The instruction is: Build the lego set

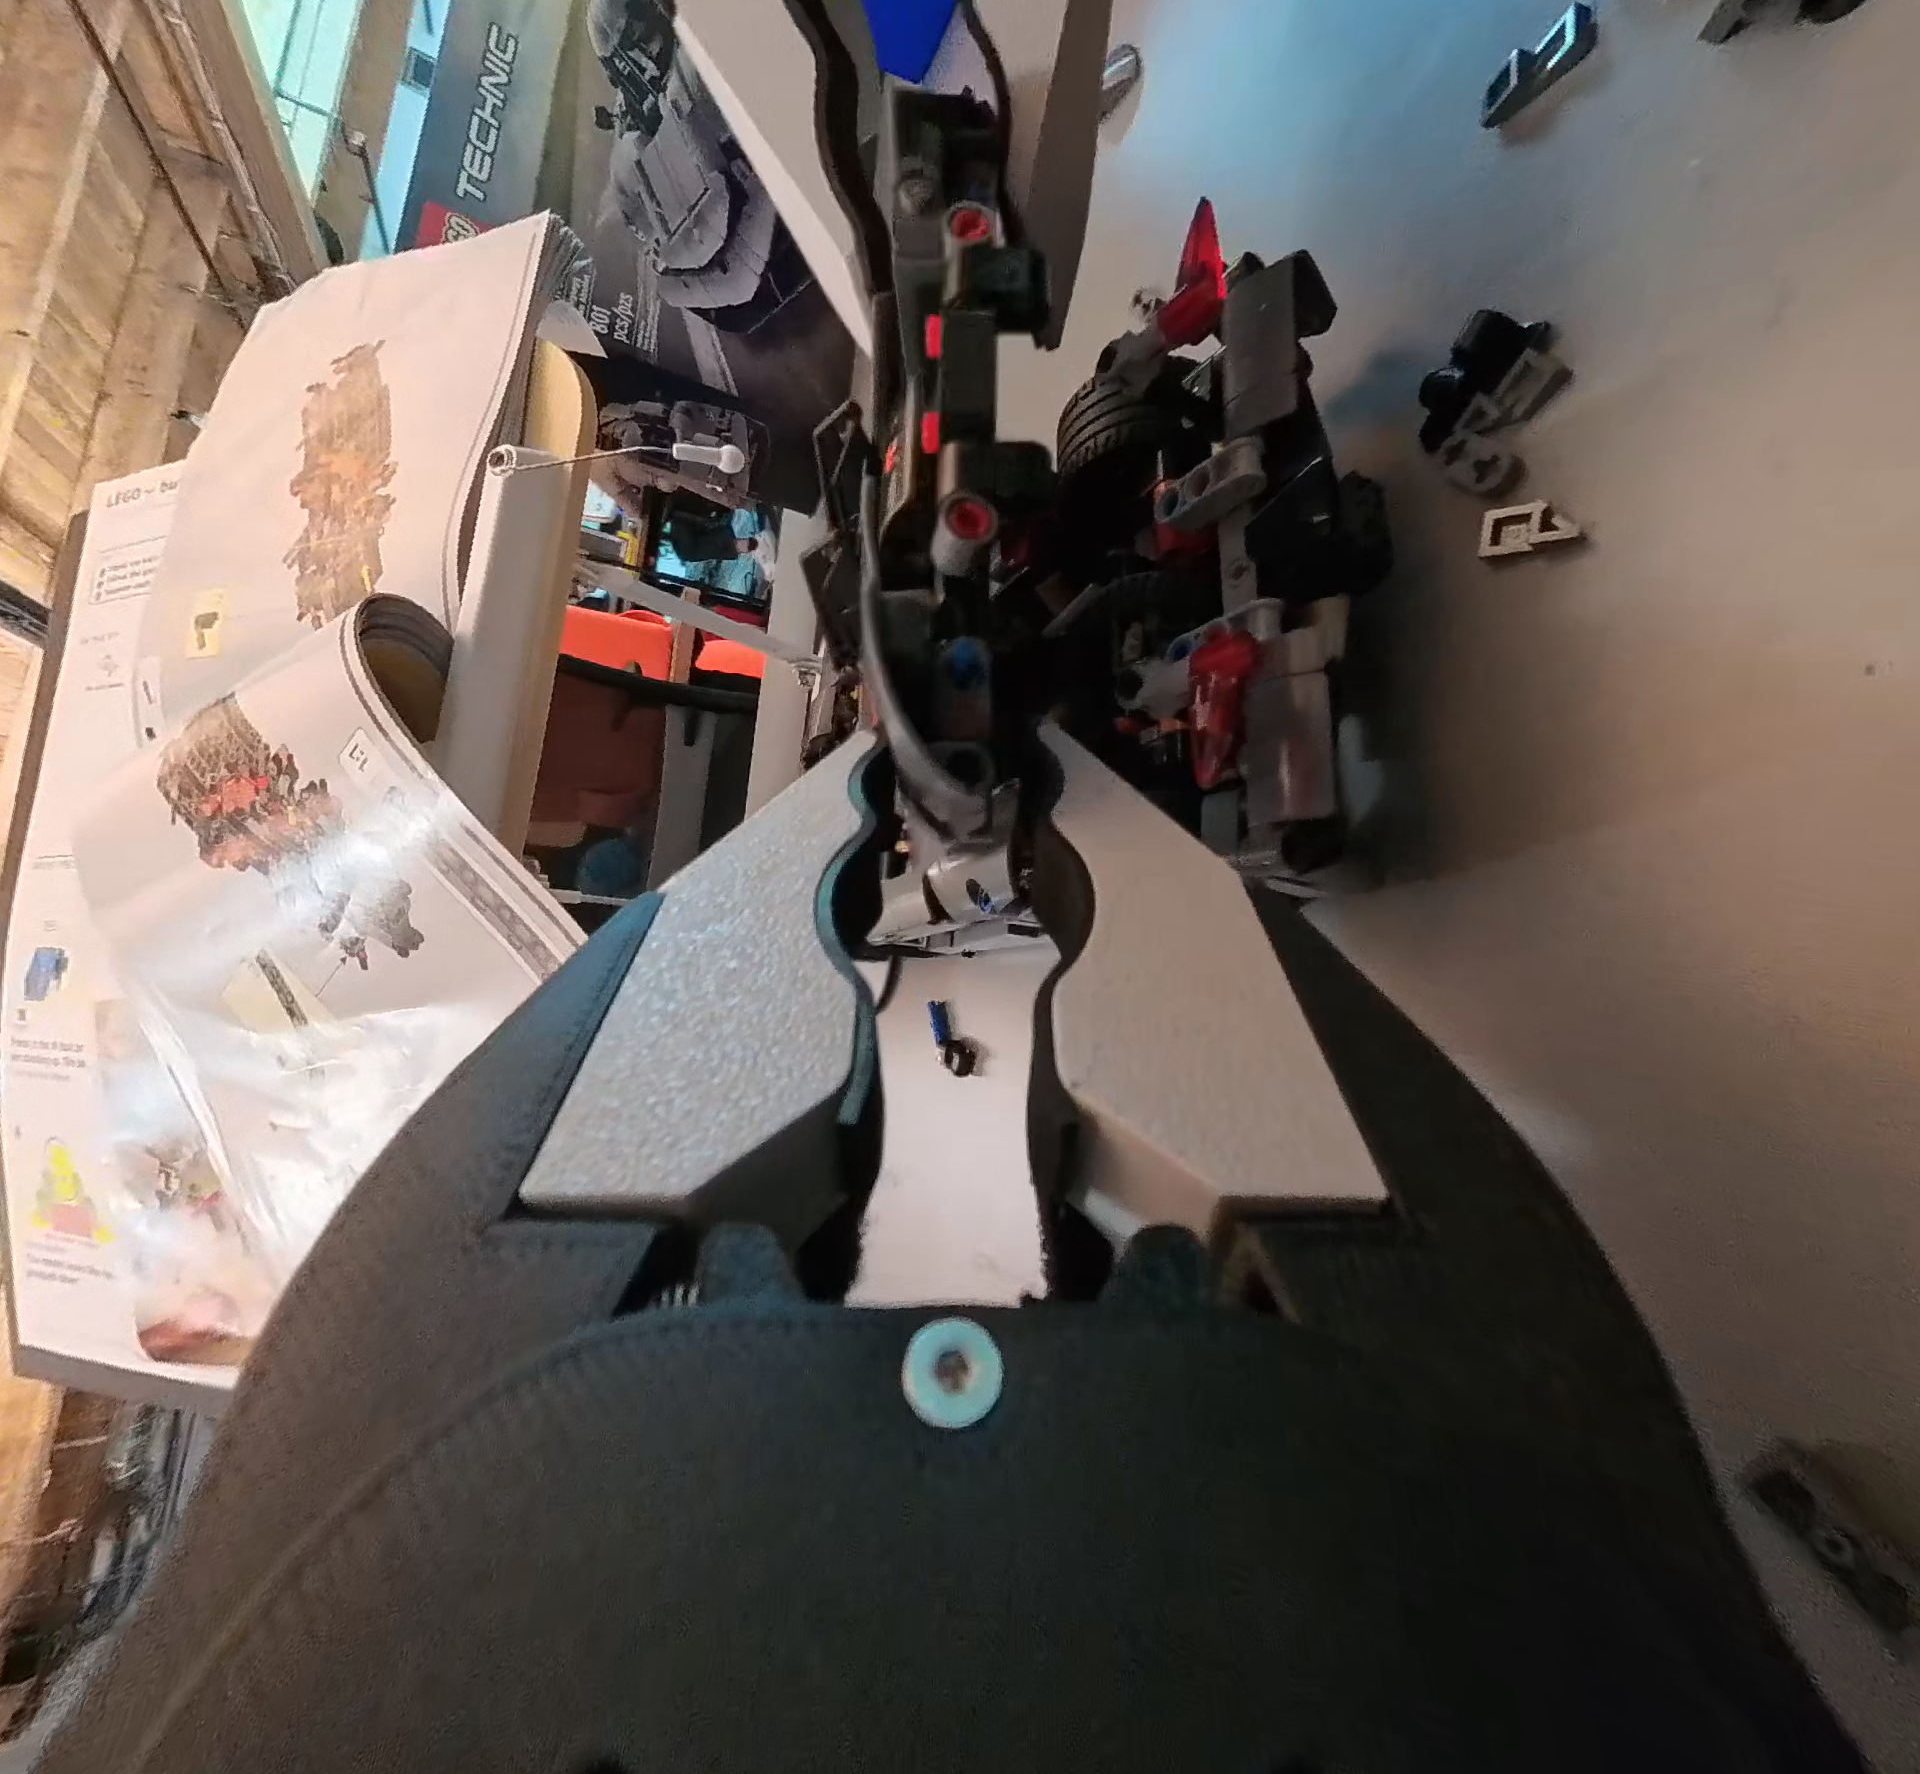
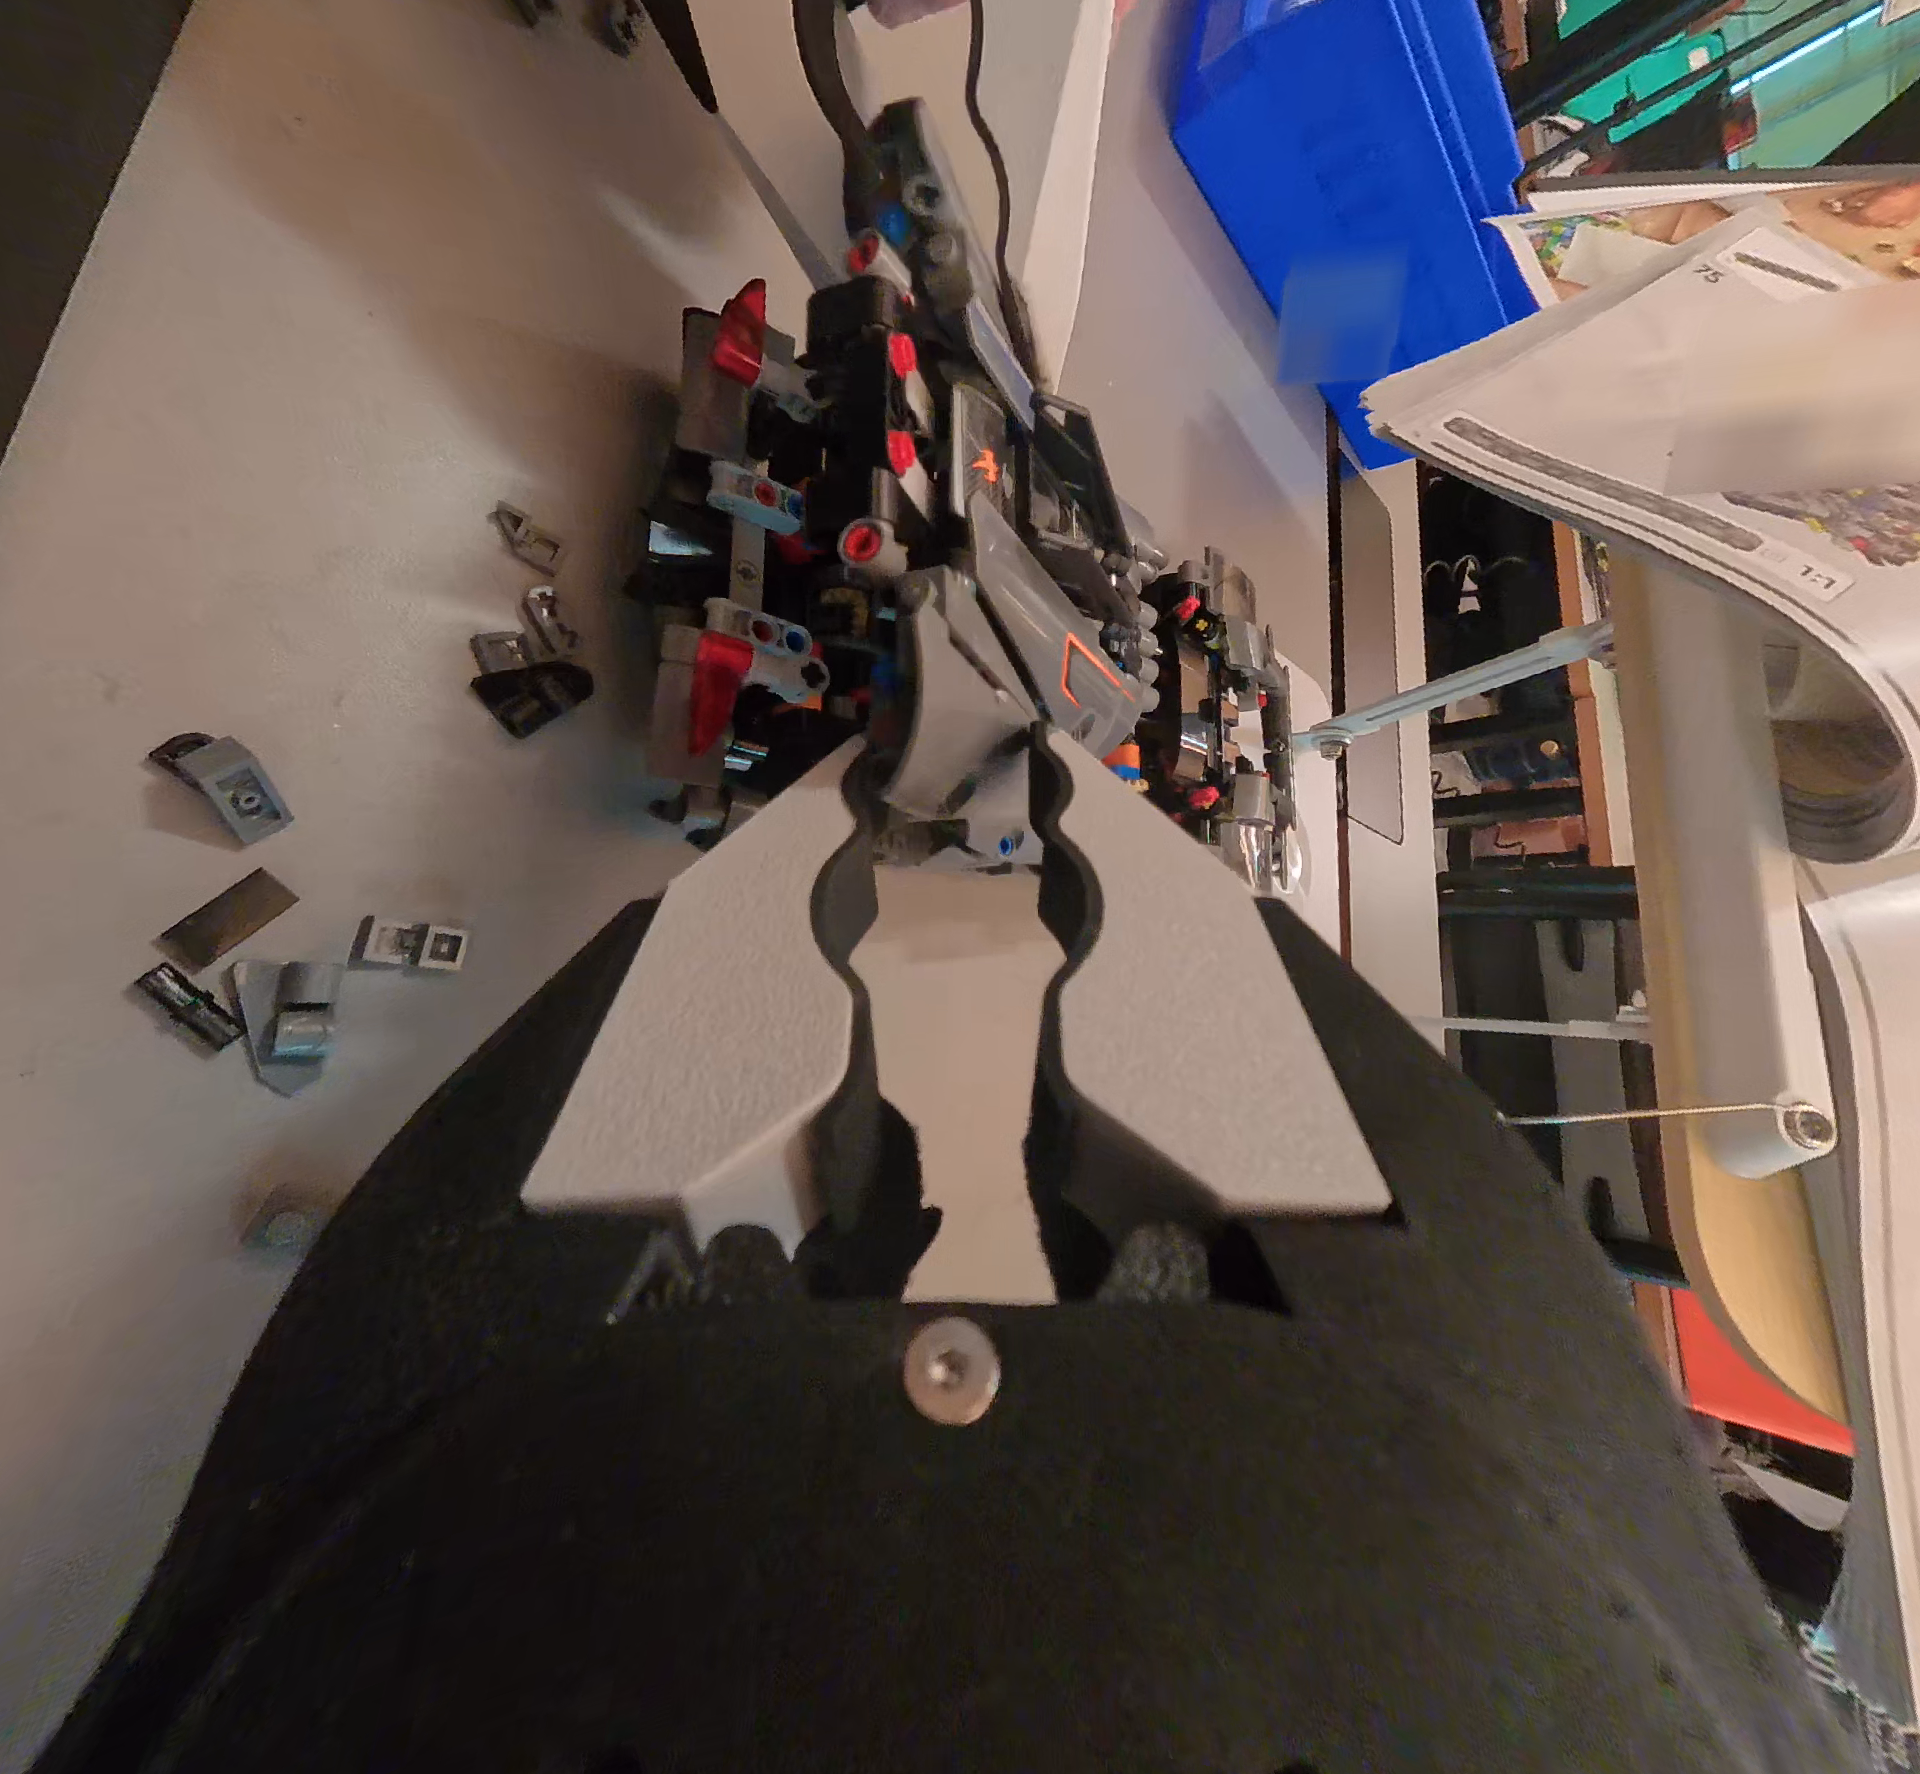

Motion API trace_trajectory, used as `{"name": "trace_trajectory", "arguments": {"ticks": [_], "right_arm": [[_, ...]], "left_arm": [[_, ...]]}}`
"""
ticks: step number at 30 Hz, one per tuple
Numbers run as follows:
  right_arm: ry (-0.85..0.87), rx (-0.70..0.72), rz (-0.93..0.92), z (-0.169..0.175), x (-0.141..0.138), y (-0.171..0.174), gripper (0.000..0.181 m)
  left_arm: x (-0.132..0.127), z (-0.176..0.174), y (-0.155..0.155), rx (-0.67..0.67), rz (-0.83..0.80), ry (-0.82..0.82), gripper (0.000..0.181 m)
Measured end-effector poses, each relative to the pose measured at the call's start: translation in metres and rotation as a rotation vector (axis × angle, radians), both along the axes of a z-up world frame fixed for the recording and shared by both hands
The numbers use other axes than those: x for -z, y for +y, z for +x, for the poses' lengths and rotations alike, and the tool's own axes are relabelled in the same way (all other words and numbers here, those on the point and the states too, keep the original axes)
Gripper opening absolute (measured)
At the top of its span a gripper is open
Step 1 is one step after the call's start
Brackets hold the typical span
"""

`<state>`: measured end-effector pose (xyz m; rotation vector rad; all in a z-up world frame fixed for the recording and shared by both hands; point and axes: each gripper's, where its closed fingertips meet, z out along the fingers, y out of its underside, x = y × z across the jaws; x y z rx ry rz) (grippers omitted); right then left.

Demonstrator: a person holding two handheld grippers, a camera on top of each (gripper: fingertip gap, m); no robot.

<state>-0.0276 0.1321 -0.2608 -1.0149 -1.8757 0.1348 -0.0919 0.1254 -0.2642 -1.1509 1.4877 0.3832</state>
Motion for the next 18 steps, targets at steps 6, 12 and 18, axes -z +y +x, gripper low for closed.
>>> {"name": "trace_trajectory", "arguments": {"ticks": [6, 12, 18], "right_arm": [[0.0, 0.018, -0.05, 0.004, 0.003, 0.004, 0.026], [0.028, -0.001, -0.105, 0.006, 0.0, 0.0, 0.025], [0.035, 0.021, -0.213, 0.013, 0.002, 0.002, 0.026]], "left_arm": [[0.003, -0.006, 0.003, -0.022, -0.023, -0.002, 0.021], [0.004, -0.008, 0.001, -0.03, 0.015, 0.039, 0.019], [-0.002, -0.02, 0.0, -0.063, -0.03, -0.018, 0.022]]}}
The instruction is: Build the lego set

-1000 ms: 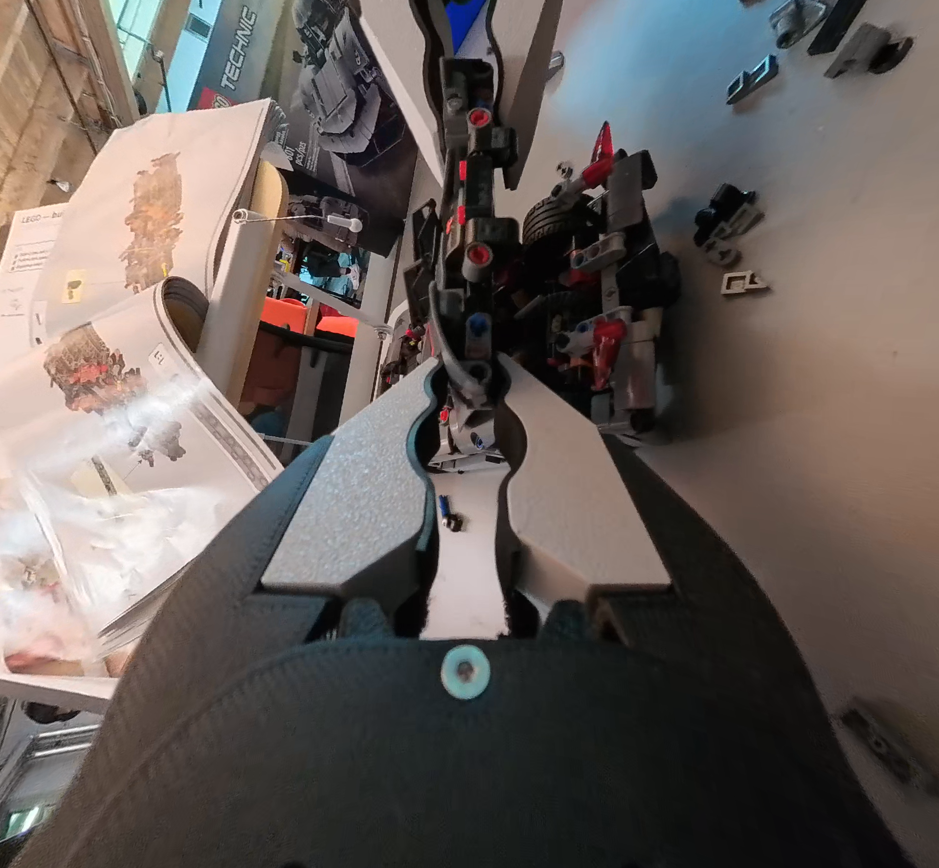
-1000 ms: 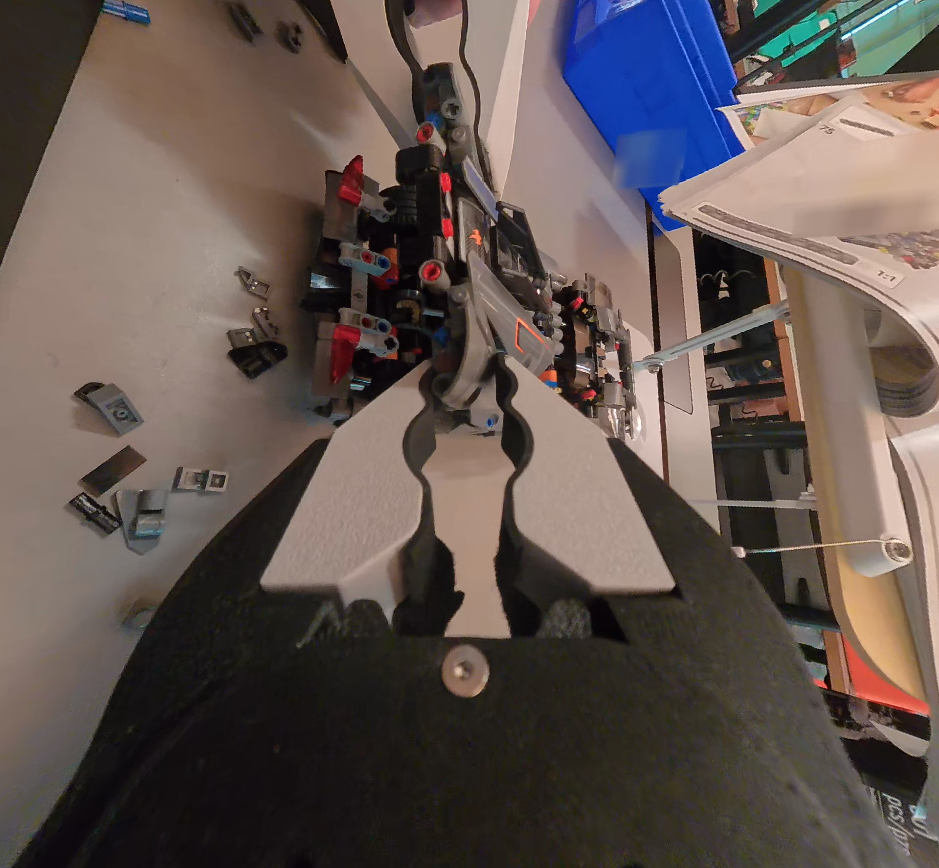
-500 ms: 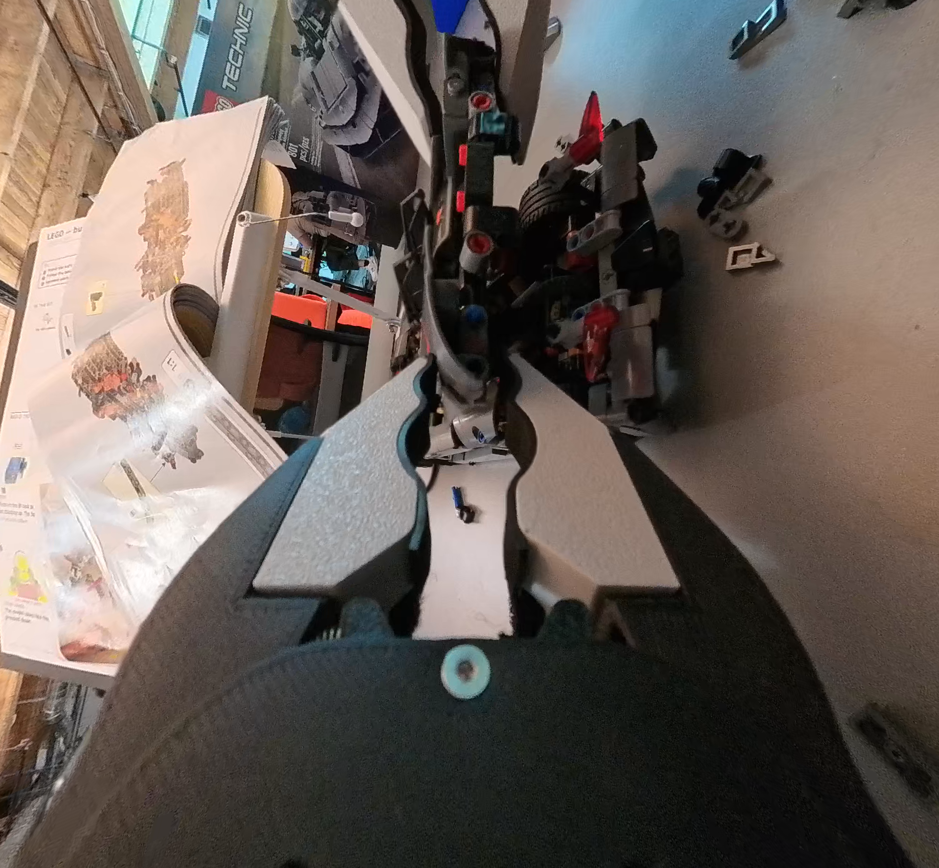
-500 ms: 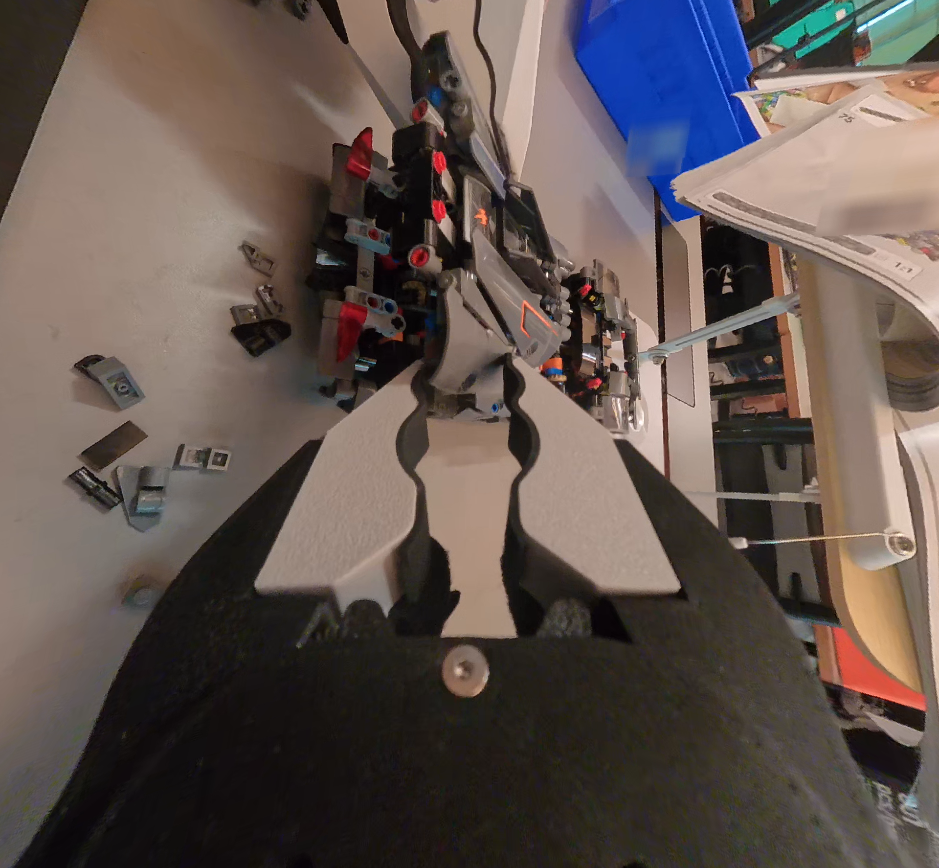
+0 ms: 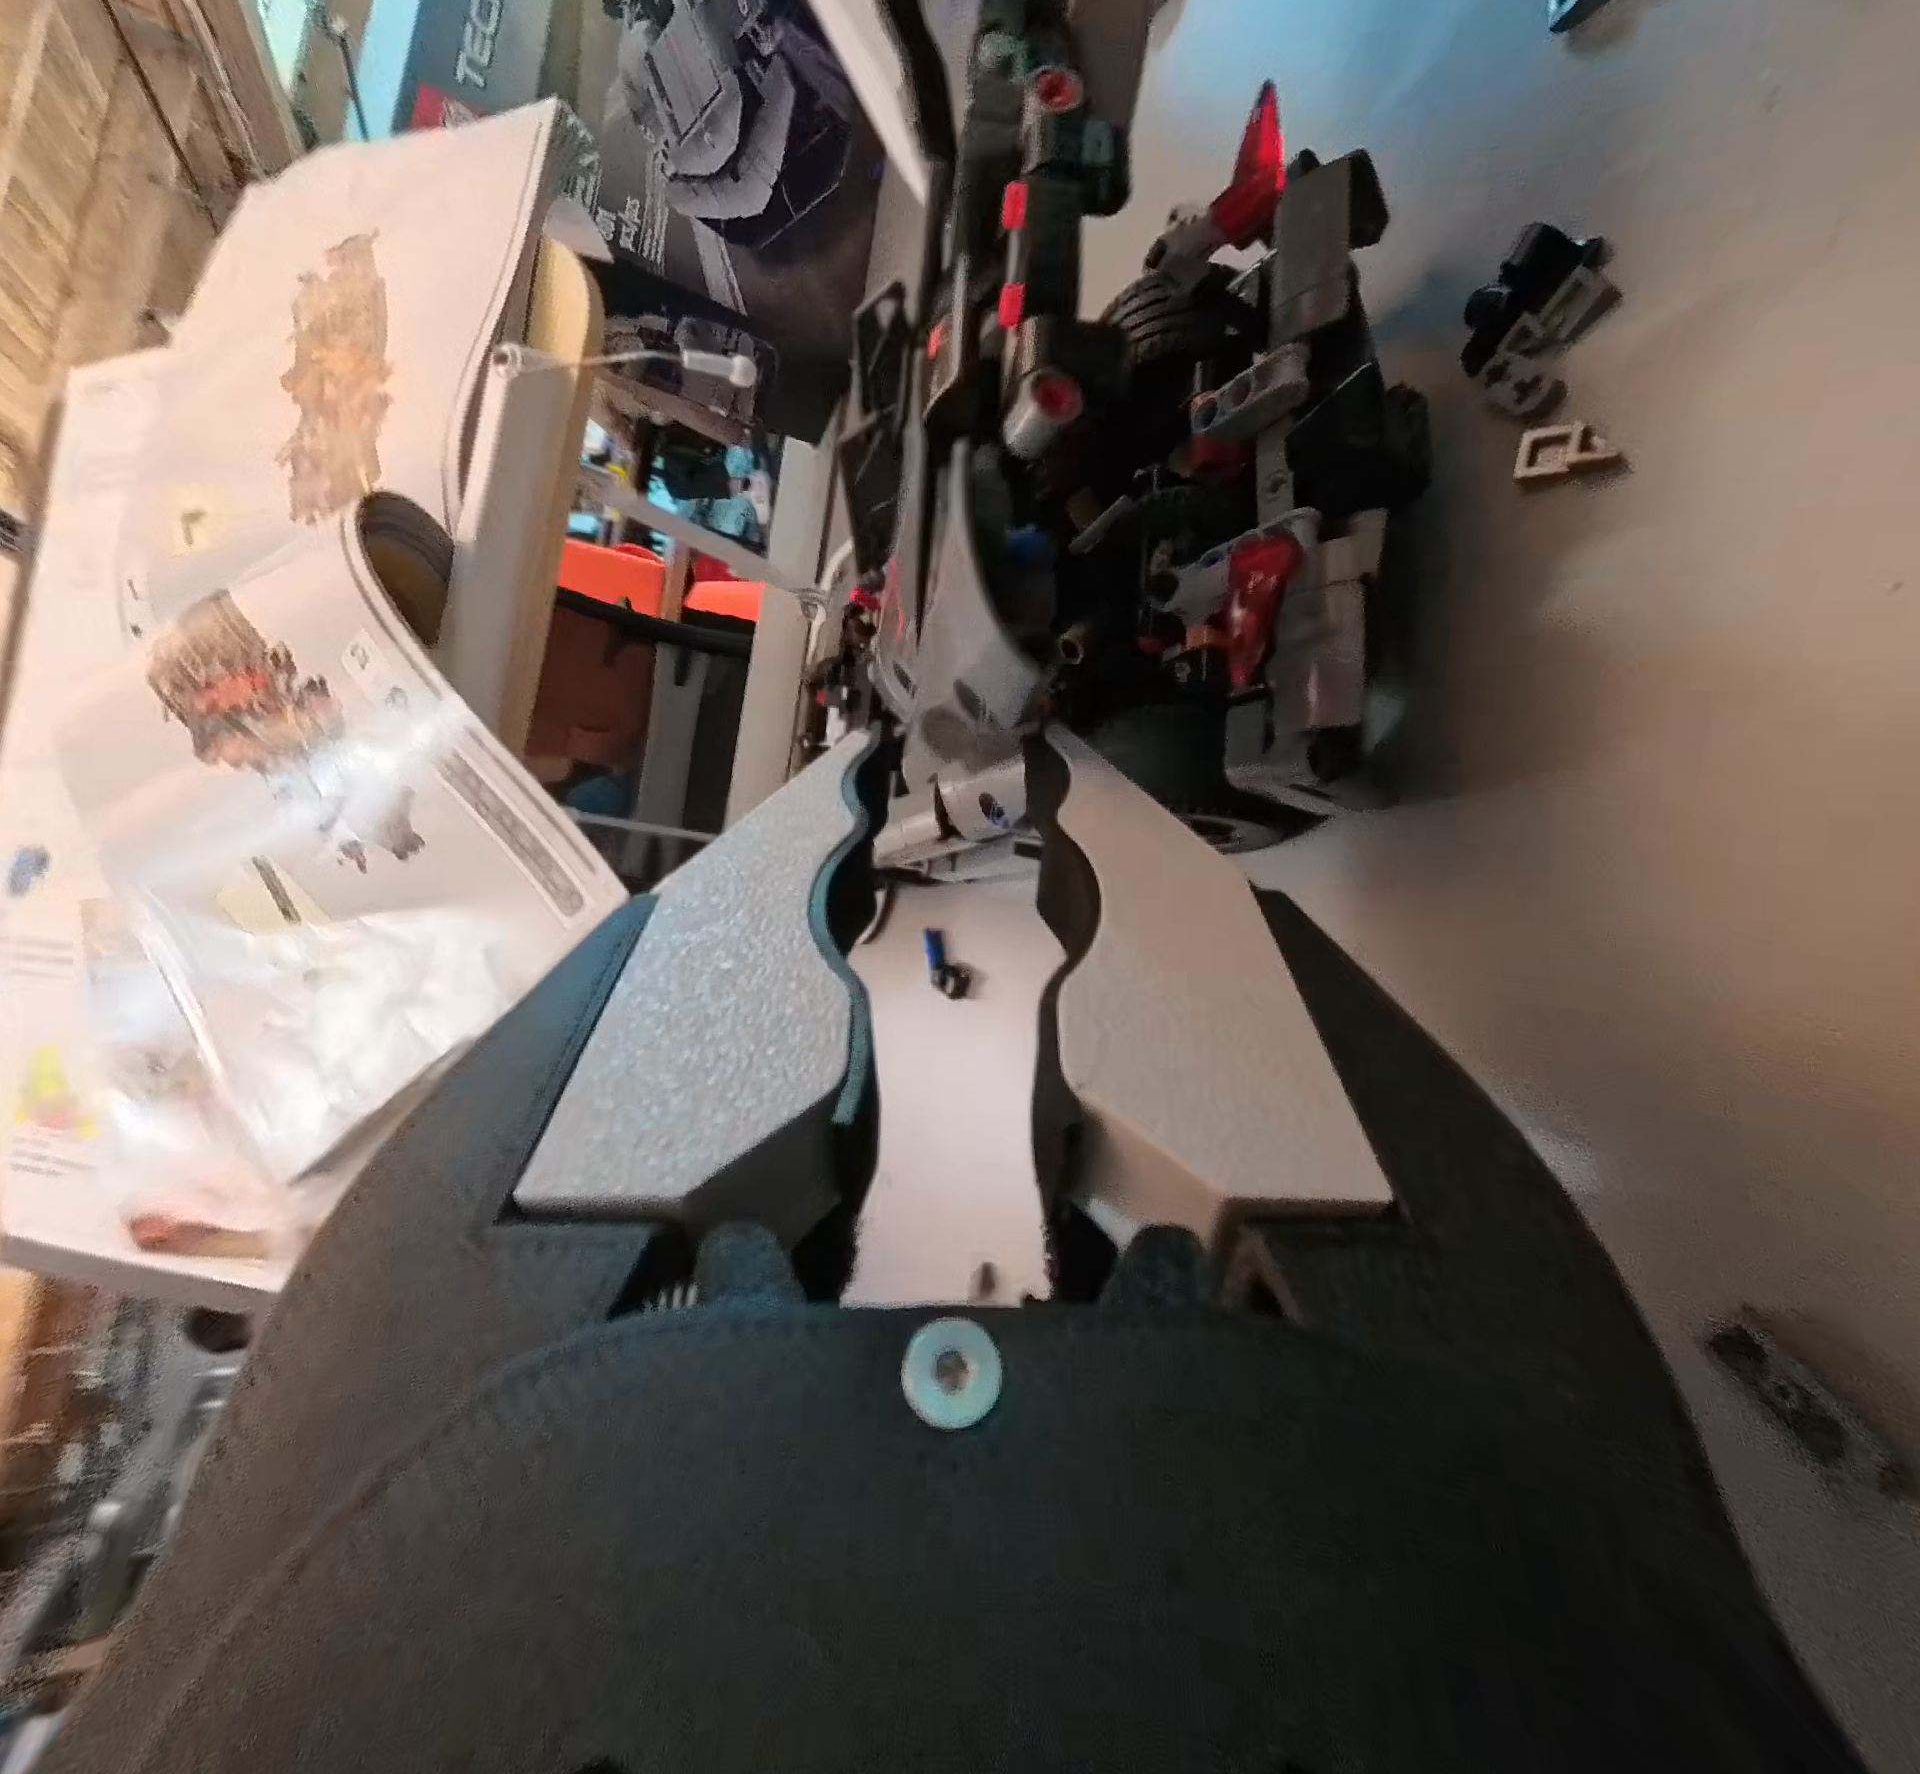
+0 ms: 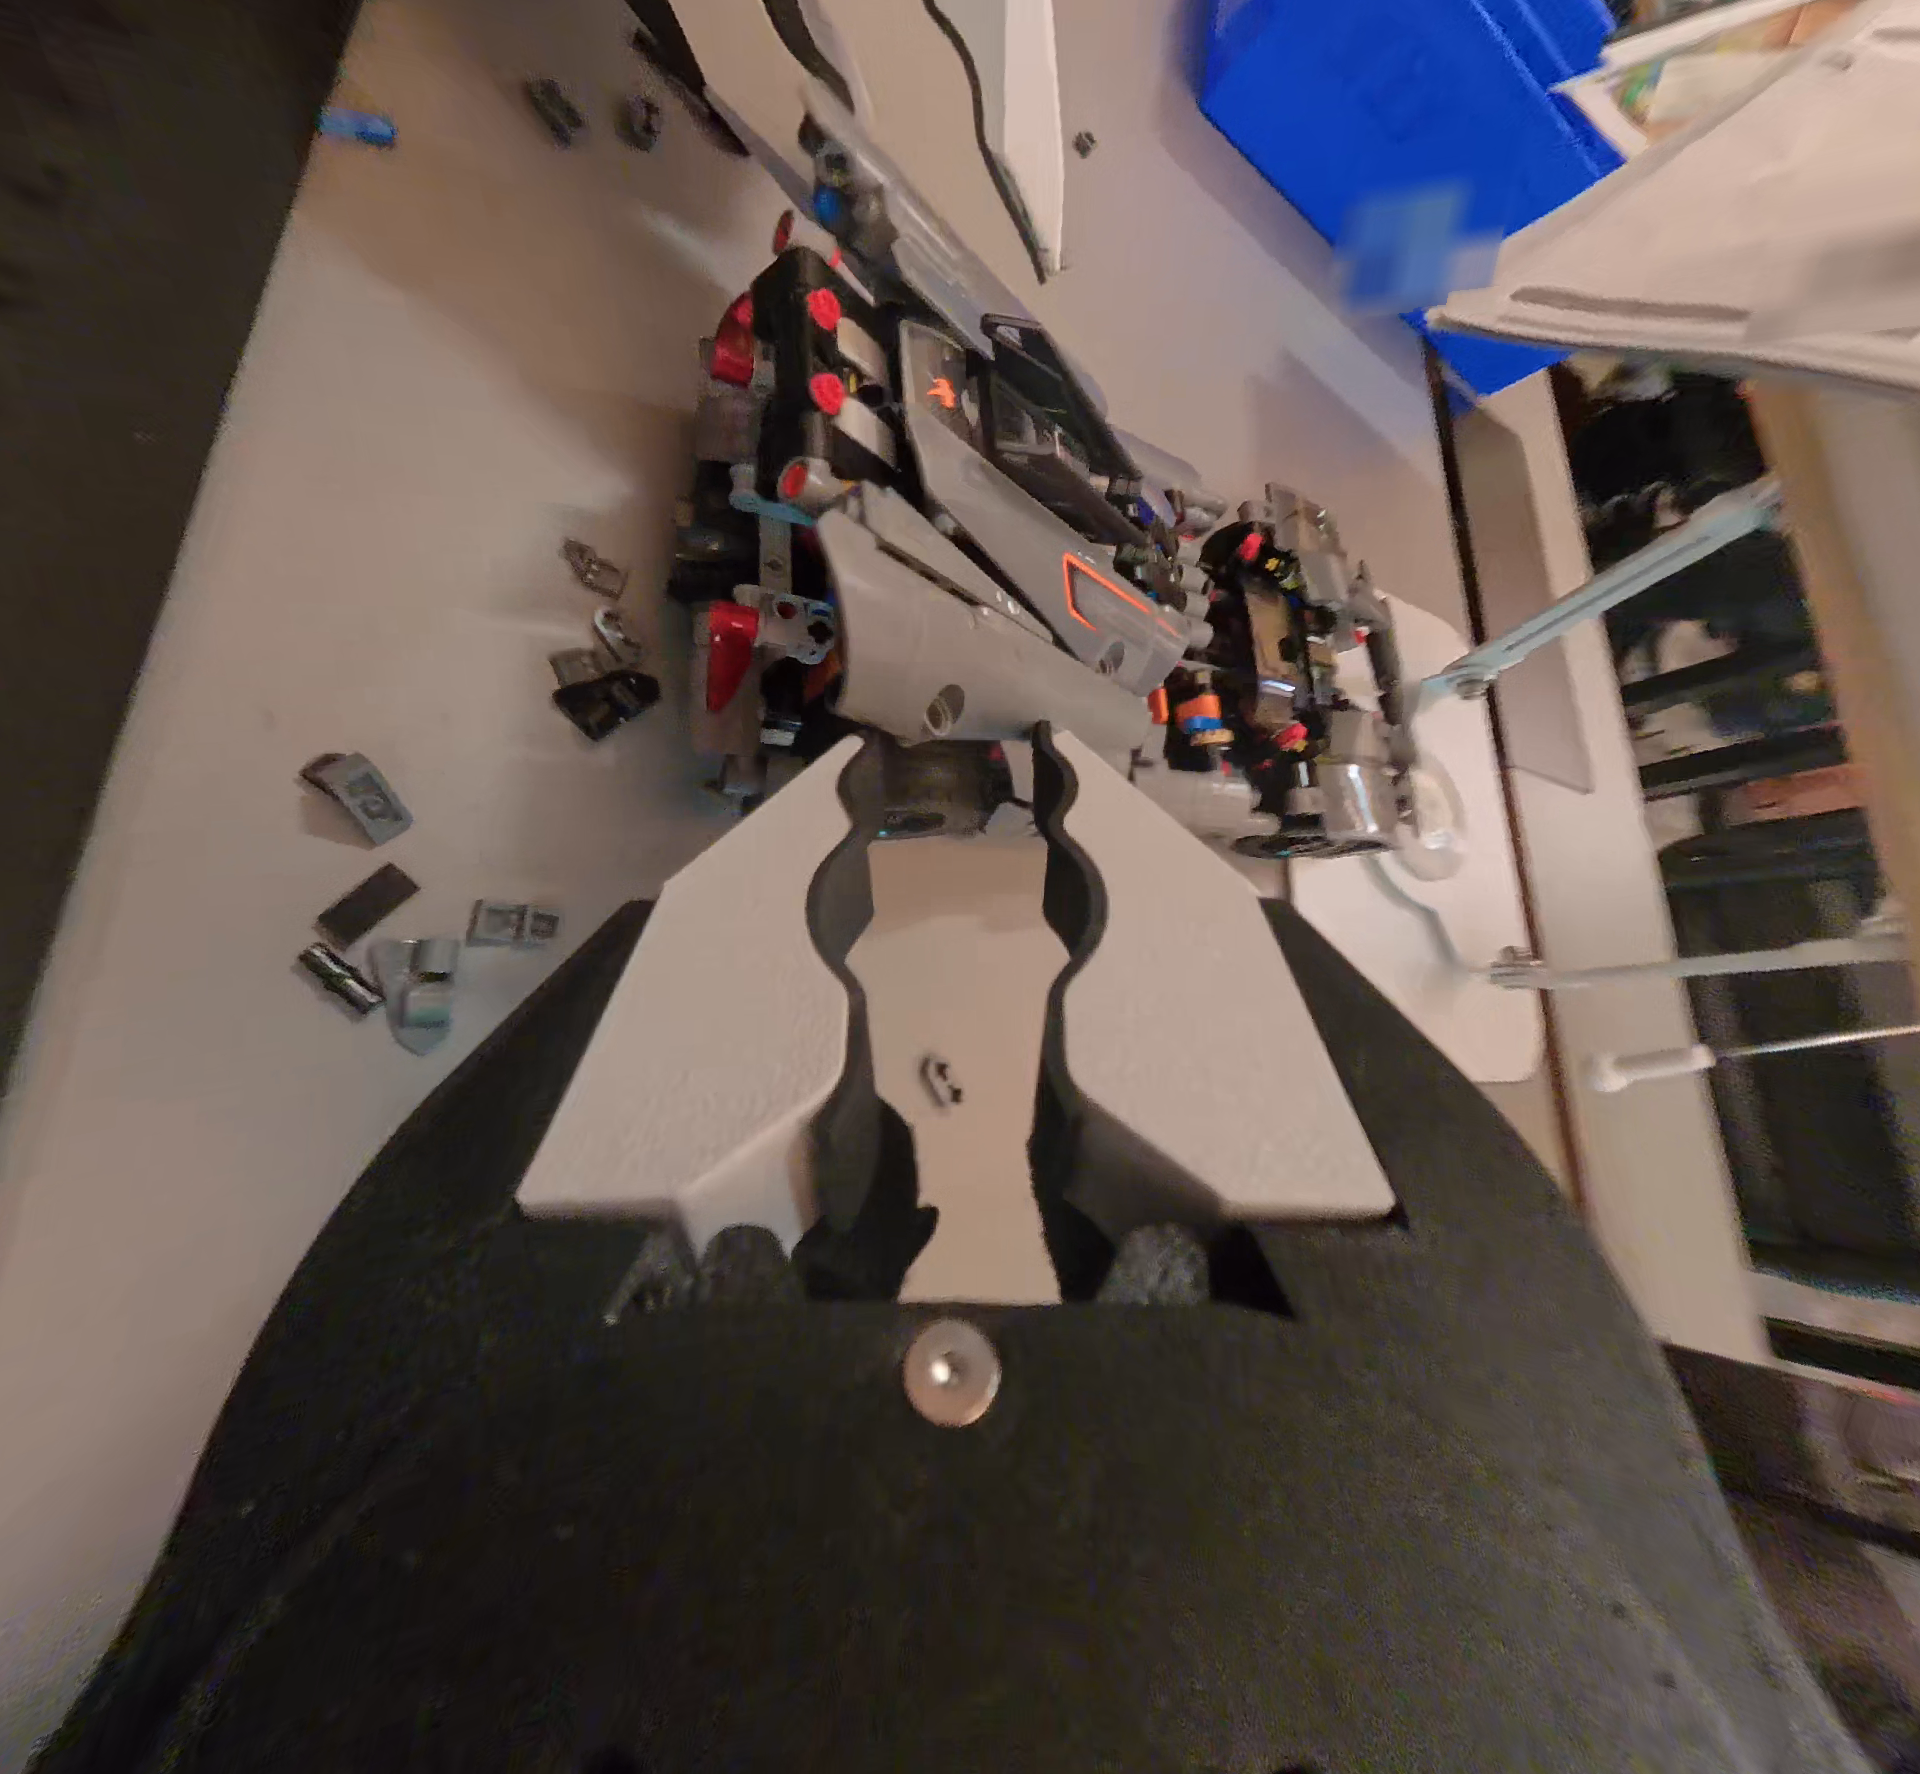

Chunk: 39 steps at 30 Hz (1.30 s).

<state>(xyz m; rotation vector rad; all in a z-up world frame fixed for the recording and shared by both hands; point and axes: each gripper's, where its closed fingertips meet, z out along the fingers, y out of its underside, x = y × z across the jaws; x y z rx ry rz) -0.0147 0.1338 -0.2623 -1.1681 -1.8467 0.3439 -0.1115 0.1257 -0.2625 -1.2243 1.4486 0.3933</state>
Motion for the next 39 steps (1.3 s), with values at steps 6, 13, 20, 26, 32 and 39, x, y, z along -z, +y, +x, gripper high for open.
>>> {"name": "trace_trajectory", "arguments": {"ticks": [6, 13, 20, 26, 32, 39], "right_arm": [[0.092, 0.049, -0.437, 0.008, -0.007, -0.002, 0.033], [0.163, 0.036, -0.991, 0.012, -0.015, -0.013, 0.04], [0.188, 0.014, -1.322, 0.004, -0.012, -0.021, 0.041], [0.216, 0.011, -1.383, -0.002, -0.015, -0.019, 0.041], [0.171, 0.018, -1.342, -0.001, -0.007, -0.022, 0.036], [0.078, 0.045, -1.251, 0.0, 0.009, -0.027, 0.034]], "left_arm": [[0.002, -0.005, -0.012, 0.004, -0.43, -0.323, 0.031], [-0.026, -0.013, -0.02, 0.094, -0.889, -0.818, 0.033], [-0.016, 0.002, -0.033, 0.167, -1.218, -0.937, 0.032], [-0.014, 0.002, -0.025, 0.157, -1.302, -1.022, 0.026], [-0.007, 0.003, -0.022, 0.113, -1.225, -0.952, 0.021], [0.006, 0.003, -0.019, 0.046, -1.099, -0.816, 0.016]]}}
